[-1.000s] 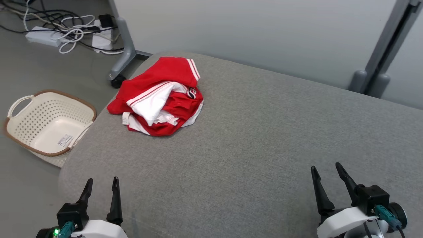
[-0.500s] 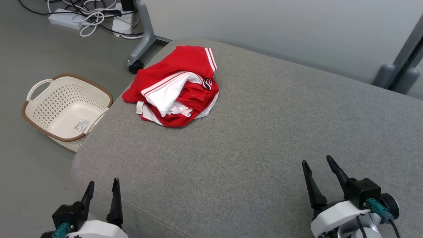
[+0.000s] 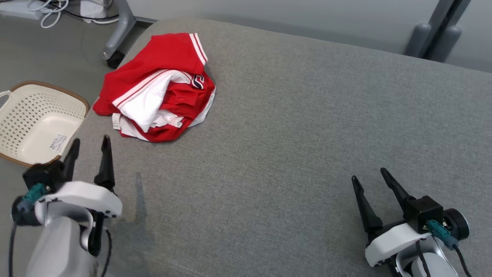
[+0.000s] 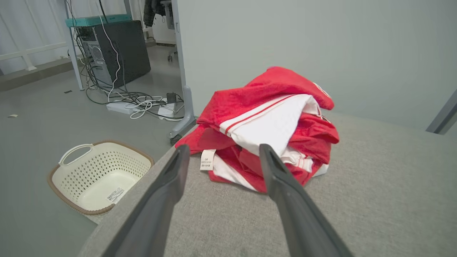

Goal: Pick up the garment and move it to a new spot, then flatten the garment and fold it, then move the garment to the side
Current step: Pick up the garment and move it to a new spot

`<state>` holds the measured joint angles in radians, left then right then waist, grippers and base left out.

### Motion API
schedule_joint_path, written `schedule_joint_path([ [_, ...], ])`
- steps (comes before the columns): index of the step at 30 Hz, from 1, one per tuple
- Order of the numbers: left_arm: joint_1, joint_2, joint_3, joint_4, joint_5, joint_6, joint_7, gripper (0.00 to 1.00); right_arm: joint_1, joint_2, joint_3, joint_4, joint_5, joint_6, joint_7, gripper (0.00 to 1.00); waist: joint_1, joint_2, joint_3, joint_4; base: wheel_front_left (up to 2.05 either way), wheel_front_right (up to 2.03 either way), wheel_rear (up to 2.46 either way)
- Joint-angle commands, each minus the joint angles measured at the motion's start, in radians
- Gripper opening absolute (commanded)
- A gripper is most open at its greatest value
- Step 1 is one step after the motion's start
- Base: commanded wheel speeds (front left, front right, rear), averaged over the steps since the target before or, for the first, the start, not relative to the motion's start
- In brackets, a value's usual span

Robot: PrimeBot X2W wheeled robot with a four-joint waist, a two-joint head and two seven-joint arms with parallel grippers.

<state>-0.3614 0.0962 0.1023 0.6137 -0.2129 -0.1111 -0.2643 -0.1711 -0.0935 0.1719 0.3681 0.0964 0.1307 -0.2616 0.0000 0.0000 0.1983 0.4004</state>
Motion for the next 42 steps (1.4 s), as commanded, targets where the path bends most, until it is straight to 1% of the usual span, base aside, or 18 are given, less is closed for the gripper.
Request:
schedule_joint_path([
  [1,-0.074,0.032,0.008,0.038,0.009,-0.007,0.0,1.0,-0.016,-0.014,0.006,-0.001,0.004,0.0,-0.005,1.0,0.0,0.0,0.039,-0.043,0.0,0.0,0.0],
  [3,-0.13,0.047,0.003,0.1,0.006,-0.012,0.0,1.0,-0.024,-0.02,0.015,-0.004,0.012,0.0,-0.005,1.0,0.0,0.0,0.052,-0.064,0.0,0.0,0.0],
  [6,-0.23,0.103,-0.013,0.204,0.007,-0.017,0.0,1.0,-0.03,-0.035,0.037,-0.01,0.018,0.0,-0.005,1.0,0.0,0.0,0.072,-0.1,0.0,0.0,0.0],
  [11,-0.367,0.163,-0.065,0.368,-0.006,-0.018,0.037,1.0,-0.047,-0.053,0.056,-0.004,0.026,0.0,-0.005,1.0,0.0,0.0,0.106,-0.148,0.0,0.0,0.0],
  [15,-0.453,0.201,-0.138,0.444,-0.03,-0.019,0.099,1.0,-0.057,-0.06,0.068,0.0,0.031,0.0,-0.005,1.0,0.0,0.0,0.133,-0.182,0.0,0.0,0.0],
  [16,-0.453,0.201,-0.138,0.444,-0.03,-0.019,0.099,1.0,-0.057,-0.06,0.068,0.0,0.031,0.0,-0.005,1.0,0.0,0.0,0.133,-0.182,0.0,0.0,0.0],
  [19,-0.503,0.232,-0.182,0.489,-0.043,-0.019,0.143,1.0,-0.069,-0.065,0.074,0.002,0.036,0.0,-0.005,1.0,0.0,0.0,0.152,-0.204,0.0,0.0,0.0],
  [23,-0.561,0.262,-0.21,0.564,-0.06,-0.019,0.212,1.0,-0.075,-0.07,0.076,0.015,0.043,0.0,-0.003,1.0,0.0,0.0,0.177,-0.233,0.0,0.0,0.0],
  [25,-0.57,0.266,-0.213,0.59,-0.066,-0.019,0.227,1.0,-0.076,-0.07,0.071,0.018,0.044,0.0,-0.003,1.0,0.0,0.0,0.181,-0.242,0.0,0.0,0.0],
  [26,-0.575,0.267,-0.212,0.597,-0.07,-0.019,0.226,0.94,-0.075,-0.07,0.068,0.019,0.045,0.0,-0.003,1.0,0.0,0.0,0.182,-0.245,0.0,0.0,0.0],
  [27,-0.575,0.269,-0.217,0.607,-0.067,-0.019,0.232,0.3,-0.075,-0.07,0.067,0.019,0.045,0.0,-0.003,1.0,0.0,0.0,0.183,-0.247,0.0,0.0,0.0],
  [28,-0.575,0.269,-0.216,0.614,-0.072,-0.019,0.232,0.0,-0.075,-0.069,0.065,0.021,0.046,0.0,-0.003,1.0,0.0,0.0,0.183,-0.25,0.0,0.0,0.0],
  [30,-0.579,0.27,-0.218,0.622,-0.075,-0.018,0.221,0.0,-0.078,-0.067,0.059,0.022,0.047,0.0,-0.003,1.0,0.0,0.0,0.181,-0.252,0.0,0.0,0.0],
  [35,-0.607,0.278,-0.242,0.609,-0.048,0.009,0.131,0.0,-0.075,-0.053,0.053,0.023,0.053,0.0,-0.003,1.0,0.0,0.0,0.154,-0.251,0.0,0.0,0.0],
  [38,-0.633,0.289,-0.267,0.591,-0.024,0.018,0.074,0.0,-0.072,-0.039,0.053,0.023,0.057,0.0,-0.003,1.0,0.0,0.0,0.124,-0.254,0.0,0.0,0.0],
  [40,-0.655,0.291,-0.282,0.572,-0.008,0.021,0.044,0.0,-0.067,-0.028,0.053,0.027,0.062,0.0,-0.003,1.0,0.0,0.0,0.102,-0.258,0.0,0.0,0.0],
  [42,-0.678,0.283,-0.297,0.551,0.001,0.015,0.025,0.0,-0.06,-0.02,0.051,0.031,0.065,0.0,-0.003,1.0,0.0,0.0,0.078,-0.263,0.0,0.0,0.0],
])
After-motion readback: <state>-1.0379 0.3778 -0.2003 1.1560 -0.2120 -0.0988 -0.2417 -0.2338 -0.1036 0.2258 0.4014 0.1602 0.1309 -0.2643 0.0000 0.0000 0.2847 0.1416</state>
